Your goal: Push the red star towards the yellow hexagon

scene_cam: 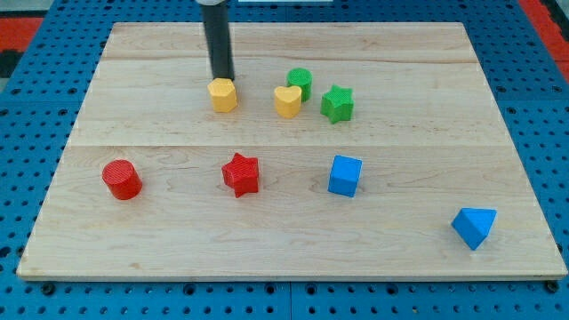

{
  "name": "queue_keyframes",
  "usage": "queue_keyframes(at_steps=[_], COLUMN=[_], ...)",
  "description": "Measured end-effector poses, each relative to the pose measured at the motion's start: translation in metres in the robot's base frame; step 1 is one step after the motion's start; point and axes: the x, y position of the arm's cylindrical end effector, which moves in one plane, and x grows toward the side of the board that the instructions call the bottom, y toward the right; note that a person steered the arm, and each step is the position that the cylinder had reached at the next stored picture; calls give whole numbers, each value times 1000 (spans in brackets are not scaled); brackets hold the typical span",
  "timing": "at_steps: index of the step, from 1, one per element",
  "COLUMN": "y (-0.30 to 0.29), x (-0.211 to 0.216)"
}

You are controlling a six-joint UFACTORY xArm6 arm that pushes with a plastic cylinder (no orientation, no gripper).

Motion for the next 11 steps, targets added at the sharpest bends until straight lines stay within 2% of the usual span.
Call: queue_keyframes(at_steps=[1,2,3,4,5,6,7,8,9,10,11], y=[-32,-10,7,87,142,126,71,37,25,-6,25], x=[22,49,54,92,133,191,198,177,206,186,157])
